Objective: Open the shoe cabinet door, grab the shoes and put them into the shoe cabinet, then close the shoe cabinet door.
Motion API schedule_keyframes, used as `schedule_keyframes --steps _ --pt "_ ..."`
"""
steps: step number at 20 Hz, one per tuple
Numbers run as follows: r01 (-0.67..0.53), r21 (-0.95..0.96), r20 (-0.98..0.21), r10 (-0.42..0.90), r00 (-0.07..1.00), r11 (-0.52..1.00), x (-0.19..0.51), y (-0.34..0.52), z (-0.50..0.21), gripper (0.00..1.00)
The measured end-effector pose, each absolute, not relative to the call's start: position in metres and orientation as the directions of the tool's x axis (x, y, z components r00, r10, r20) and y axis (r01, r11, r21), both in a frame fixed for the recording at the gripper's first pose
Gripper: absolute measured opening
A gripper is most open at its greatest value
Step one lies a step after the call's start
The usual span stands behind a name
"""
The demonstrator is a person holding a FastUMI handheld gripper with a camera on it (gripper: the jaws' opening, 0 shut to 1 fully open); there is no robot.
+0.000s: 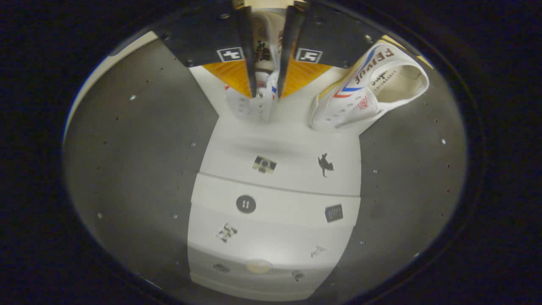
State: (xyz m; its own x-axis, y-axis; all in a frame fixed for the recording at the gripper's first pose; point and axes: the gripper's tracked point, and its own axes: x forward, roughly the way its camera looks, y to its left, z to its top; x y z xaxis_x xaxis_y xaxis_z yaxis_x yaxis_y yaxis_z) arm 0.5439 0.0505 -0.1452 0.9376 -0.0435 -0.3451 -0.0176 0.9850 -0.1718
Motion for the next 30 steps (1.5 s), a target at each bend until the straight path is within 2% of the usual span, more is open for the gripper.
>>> schedule_keyframes --steps 3,6,7,11,17,26,30 --pt "-0.02 -0.224 -0.259 -0.04 0.965 0.974 0.512 0.055 -0.107 0.71" --pt "-0.02 -0.259 -0.196 -0.032 0.98 0.966 0.465 0.06 -0.072 0.96" --pt "-0.007 -0.252 -0.176 -0.039 0.984 0.968 0.446 0.059 -0.06 0.98" --pt "-0.023 -0.182 -0.137 -0.002 0.991 0.983 0.37 0.063 -0.012 0.99" --pt "0.014 -0.243 -0.011 -0.017 1.0 0.97 0.248 0.043 0.072 0.99" --pt "-0.124 -0.078 -0.074 0.118 0.99 0.989 0.091 -0.019 0.124 0.99" --pt "-0.03 -0.106 0.003 0.03 1.0 0.994 0.04 -0.097 0.144 1.0"
